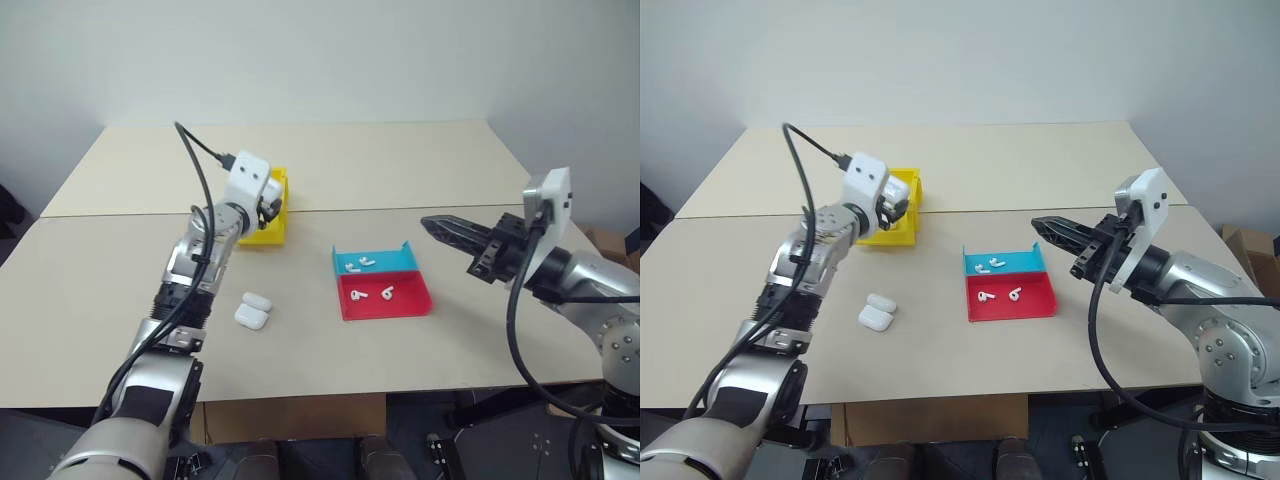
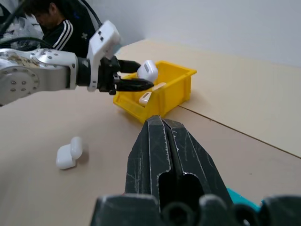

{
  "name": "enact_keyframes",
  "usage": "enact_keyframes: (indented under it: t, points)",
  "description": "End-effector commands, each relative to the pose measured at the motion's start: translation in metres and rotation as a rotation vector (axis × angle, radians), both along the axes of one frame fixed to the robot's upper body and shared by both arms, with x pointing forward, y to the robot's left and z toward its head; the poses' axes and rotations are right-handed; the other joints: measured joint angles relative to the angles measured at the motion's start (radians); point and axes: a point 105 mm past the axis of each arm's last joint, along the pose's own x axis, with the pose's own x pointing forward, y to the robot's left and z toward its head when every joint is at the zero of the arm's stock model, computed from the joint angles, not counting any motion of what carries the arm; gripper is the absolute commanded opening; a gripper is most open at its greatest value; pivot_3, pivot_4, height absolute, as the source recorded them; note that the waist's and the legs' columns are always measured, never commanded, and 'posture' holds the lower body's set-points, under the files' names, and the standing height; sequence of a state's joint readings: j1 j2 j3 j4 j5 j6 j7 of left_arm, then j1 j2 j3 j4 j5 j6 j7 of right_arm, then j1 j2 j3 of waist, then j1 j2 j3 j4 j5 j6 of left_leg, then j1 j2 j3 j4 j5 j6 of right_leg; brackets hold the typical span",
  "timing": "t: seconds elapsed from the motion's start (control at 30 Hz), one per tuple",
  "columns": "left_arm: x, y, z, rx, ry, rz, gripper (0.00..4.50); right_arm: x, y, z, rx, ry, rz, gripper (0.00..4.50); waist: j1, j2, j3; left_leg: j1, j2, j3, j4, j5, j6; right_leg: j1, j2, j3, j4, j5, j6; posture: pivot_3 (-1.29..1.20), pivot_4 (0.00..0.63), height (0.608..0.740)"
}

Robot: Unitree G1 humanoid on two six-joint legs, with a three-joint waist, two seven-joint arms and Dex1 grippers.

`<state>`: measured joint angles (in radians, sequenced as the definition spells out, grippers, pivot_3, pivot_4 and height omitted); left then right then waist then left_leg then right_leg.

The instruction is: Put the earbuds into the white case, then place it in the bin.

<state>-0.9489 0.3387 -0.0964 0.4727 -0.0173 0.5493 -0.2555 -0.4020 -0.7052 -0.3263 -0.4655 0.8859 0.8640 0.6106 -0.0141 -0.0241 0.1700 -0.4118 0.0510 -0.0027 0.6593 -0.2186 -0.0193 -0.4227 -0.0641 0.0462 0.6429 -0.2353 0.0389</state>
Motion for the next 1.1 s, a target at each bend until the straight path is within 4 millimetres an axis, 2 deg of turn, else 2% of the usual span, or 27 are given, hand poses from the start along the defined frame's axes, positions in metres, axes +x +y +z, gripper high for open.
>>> enact_keyframes:
  t: [0.03, 0.17, 0.33, 0.5, 0.6, 0.67, 0.73, 0.87, 0.97, 1.1]
  points:
    - [0.012, 0.0, 0.03, -0.026, -0.097, 0.036, 2.78, -0.004, 0.0, 0.007, -0.028, -0.032, -0.006, 0.08, 0.003, -0.001, 0.0, 0.0, 0.0, 0.0, 0.0, 0.0, 0.0, 0.0, 0.0, 0.0, 0.0, 0.0, 0.0, 0.0, 0.15, 0.74]
    - [0.026, 0.01, 0.035, -0.046, -0.124, 0.129, 2.78, -0.006, 0.001, 0.002, -0.05, -0.02, -0.02, 0.08, 0.004, -0.001, 0.0, -0.001, 0.0, 0.0, 0.0, 0.0, 0.0, 0.001, 0.0, 0.0, -0.002, 0.0, 0.001, 0.0, 0.15, 0.74]
    - [0.03, 0.001, 0.031, -0.071, -0.1, 0.078, 4.37, -0.009, -0.002, -0.002, -0.067, -0.009, -0.047, 0.0, 0.002, -0.001, 0.0, -0.002, -0.001, 0.0, 0.0, 0.0, 0.0, 0.0, -0.001, -0.001, -0.002, 0.0, 0.001, 0.0, 0.15, 0.74]
    - [0.028, -0.006, 0.031, -0.066, -0.12, 0.034, 4.44, -0.01, -0.004, -0.002, -0.064, -0.008, -0.064, 0.0, 0.002, -0.001, 0.0, -0.001, -0.001, 0.0, 0.0, 0.0, 0.0, 0.001, -0.001, -0.001, -0.001, 0.0, 0.001, 0.0, 0.15, 0.74]
    - [0.021, -0.014, 0.043, -0.159, -0.162, -0.037, 4.44, -0.012, -0.005, -0.002, -0.07, -0.012, -0.066, 0.0, 0.001, -0.001, 0.0, -0.001, -0.001, 0.0, 0.0, 0.0, 0.0, 0.0, -0.001, -0.001, -0.001, 0.0, 0.001, 0.0, 0.15, 0.74]
    - [0.008, -0.017, 0.055, -0.311, -0.164, -0.134, 4.44, -0.015, -0.006, -0.003, -0.11, -0.038, -0.065, 0.0, 0.001, -0.001, 0.0, -0.001, -0.001, 0.0, 0.0, 0.0, 0.0, 0.0, -0.001, -0.001, -0.001, 0.0, 0.001, 0.0, 0.15, 0.74]
    - [-0.008, -0.014, 0.062, -0.386, -0.172, -0.222, 4.44, -0.019, -0.006, -0.004, -0.181, -0.091, -0.061, 0.0, -0.001, -0.001, 0.0, -0.002, -0.001, 0.0, 0.0, 0.0, 0.0, 0.0, -0.001, 0.0, -0.001, 0.0, 0.001, 0.0, 0.15, 0.74]
    - [-0.059, -0.003, 0.066, -0.377, -0.196, -0.452, 4.44, -0.028, -0.013, -0.008, -0.342, -0.163, -0.049, 0.0, -0.01, 0.0, 0.0, -0.001, -0.001, 0.0, 0.0, 0.0, 0.0, 0.0, -0.001, 0.0, 0.0, 0.0, 0.001, 0.0, 0.15, 0.74]
    - [-0.102, 0.011, 0.056, -0.316, -0.163, -0.608, 4.44, -0.036, -0.026, -0.017, -0.507, -0.153, -0.009, 0.0, -0.013, 0.0, 0.0, 0.002, 0.0, 0.001, 0.0, 0.0, -0.001, 0.001, -0.001, 0.001, 0.001, 0.0, 0.001, 0.0, 0.15, 0.74]
    - [-0.157, 0.041, 0.032, -0.202, -0.014, -0.78, 4.44, -0.046, -0.049, -0.023, -0.668, -0.121, 0.041, 0.0, -0.012, -0.001, 0.0, 0.006, 0.0, 0.002, 0.0, 0.0, -0.001, 0.004, -0.001, 0.001, 0.002, -0.002, 0.003, 0.0, 0.15, 0.74]
